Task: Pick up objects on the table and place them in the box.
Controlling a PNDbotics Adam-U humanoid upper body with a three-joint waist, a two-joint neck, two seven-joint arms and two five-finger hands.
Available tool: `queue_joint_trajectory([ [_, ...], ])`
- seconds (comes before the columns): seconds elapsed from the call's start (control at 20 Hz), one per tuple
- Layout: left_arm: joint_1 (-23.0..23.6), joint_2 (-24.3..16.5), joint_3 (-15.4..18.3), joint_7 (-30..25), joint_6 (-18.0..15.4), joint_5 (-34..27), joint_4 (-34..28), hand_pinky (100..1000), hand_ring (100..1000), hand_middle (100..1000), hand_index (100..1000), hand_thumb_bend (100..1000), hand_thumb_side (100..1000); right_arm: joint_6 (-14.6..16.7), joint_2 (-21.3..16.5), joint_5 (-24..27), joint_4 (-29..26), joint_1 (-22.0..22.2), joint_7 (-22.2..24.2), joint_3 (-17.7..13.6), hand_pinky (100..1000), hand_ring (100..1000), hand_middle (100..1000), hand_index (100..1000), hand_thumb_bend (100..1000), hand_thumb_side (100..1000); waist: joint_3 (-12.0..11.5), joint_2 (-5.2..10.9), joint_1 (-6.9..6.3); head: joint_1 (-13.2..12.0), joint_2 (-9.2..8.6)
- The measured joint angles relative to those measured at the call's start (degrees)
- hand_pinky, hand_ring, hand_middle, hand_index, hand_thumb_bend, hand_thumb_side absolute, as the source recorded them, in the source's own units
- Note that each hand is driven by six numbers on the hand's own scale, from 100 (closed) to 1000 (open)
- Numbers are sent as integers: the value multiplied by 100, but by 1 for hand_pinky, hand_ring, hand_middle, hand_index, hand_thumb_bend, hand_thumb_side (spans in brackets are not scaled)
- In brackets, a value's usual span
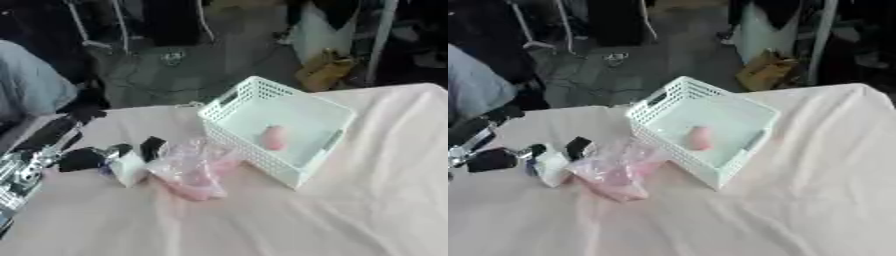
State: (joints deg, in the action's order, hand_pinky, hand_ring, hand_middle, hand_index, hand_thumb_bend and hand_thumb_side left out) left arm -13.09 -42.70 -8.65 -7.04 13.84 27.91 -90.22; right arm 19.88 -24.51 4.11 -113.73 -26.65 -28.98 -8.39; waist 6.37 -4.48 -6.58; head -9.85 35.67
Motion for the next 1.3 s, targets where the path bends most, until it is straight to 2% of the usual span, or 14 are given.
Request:
queue_joint_trajectory([
  [0.05,23,42,-3,136,-36,-47,69,1000,1000,1000,1000,768,701,0,0,1,0,-1,0,1,851,923,833,839,100,799,4,0,0,0,-1],
  [0.2,108,167,-67,509,-183,-243,324,1000,1000,1000,1000,795,705,-8,0,6,0,-3,6,17,851,920,831,837,100,799,21,0,0,-1,-2],
  [0.25,124,206,-78,600,-225,-304,405,1000,1000,1000,1000,858,770,-13,0,10,0,-3,10,28,851,920,831,837,100,797,23,0,0,-1,-2],
  [0.3,141,247,-87,665,-258,-371,493,1000,1000,1000,1000,858,770,-16,0,17,0,-4,12,30,851,920,831,837,100,797,24,0,0,-1,-3],
  [0.35,151,291,-97,710,-286,-442,580,1000,1000,1000,1000,1000,905,-18,1,27,0,-5,13,31,851,920,831,837,100,795,24,0,0,-2,-4],
  [0.5,175,415,-101,827,-363,-675,815,1000,1000,1000,1000,1000,956,-22,1,47,0,-6,14,31,850,920,831,836,100,795,27,0,0,-3,-6],
  [0.6,183,489,-100,911,-404,-809,934,1000,1000,1000,1000,1000,920,-24,1,49,0,-7,16,32,851,919,831,836,100,797,27,-1,0,-3,-7],
  [0.65,183,521,-99,961,-424,-853,982,1000,1000,1000,1000,1000,860,-25,1,50,0,-7,17,32,851,919,830,836,100,796,28,-2,0,-3,-8],
  [0.7,182,556,-95,1028,-447,-881,1029,1000,1000,1000,1000,1000,860,-26,1,51,0,-7,17,33,851,919,830,836,100,796,29,-5,0,-3,-8],
  [0.75,180,594,-85,1114,-475,-893,1078,1000,1000,1000,1000,985,689,-27,1,55,0,-8,18,33,851,919,830,836,100,796,30,-5,0,-3,-9],
  [1.0,141,758,-61,1578,-656,-881,1386,1000,1000,1000,1000,998,657,-29,2,99,0,-29,21,35,851,919,830,835,100,797,38,-5,0,-14,-12],
  [1.3,72,986,-19,1854,-882,-797,1804,1000,1000,1000,1000,991,672,-34,5,105,0,-50,30,39,851,919,829,834,100,798,40,-5,0,-20,-15],
])
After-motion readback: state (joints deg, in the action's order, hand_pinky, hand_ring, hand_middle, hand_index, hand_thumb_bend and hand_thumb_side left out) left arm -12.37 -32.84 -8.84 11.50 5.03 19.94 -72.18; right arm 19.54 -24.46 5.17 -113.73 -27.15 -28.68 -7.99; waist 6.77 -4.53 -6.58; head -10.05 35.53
